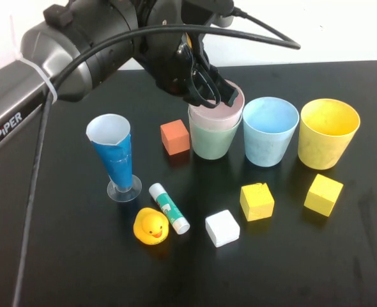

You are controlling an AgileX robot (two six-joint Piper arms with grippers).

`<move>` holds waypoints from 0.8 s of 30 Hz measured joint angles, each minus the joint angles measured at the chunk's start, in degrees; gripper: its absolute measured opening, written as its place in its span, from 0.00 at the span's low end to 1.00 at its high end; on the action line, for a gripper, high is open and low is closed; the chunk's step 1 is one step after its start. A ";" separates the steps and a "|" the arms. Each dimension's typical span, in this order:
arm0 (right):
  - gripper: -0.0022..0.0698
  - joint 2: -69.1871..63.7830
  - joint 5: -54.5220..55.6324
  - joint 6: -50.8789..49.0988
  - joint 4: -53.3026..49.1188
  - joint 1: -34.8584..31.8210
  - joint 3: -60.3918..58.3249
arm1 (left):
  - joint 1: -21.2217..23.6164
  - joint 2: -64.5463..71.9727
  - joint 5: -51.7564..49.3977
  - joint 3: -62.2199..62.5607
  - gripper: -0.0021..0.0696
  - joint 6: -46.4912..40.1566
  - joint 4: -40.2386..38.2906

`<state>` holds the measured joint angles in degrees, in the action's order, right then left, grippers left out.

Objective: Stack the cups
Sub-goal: Place the pink cup on the green cup, then pick up the yellow cup

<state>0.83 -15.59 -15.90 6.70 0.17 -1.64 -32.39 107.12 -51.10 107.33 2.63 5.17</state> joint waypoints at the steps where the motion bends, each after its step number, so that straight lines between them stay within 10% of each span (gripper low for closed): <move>1: 0.03 0.00 0.00 -0.01 0.12 0.00 0.00 | 0.00 0.00 0.00 0.00 0.33 0.22 0.00; 8: 0.03 0.00 0.52 0.10 2.03 0.00 0.00 | 0.00 -1.54 0.00 0.00 0.37 0.45 0.44; 15: 0.03 0.00 -3.21 4.93 2.67 0.00 8.04 | 0.00 -11.35 0.27 -3.68 0.08 -6.60 1.32; 24: 0.03 -14.78 -21.91 23.79 0.39 0.00 28.55 | 0.00 -32.38 9.98 -32.71 0.03 -7.92 -2.52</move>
<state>-13.95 -37.51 7.89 7.09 0.17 26.91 -32.39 74.73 -41.12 74.62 -5.28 2.65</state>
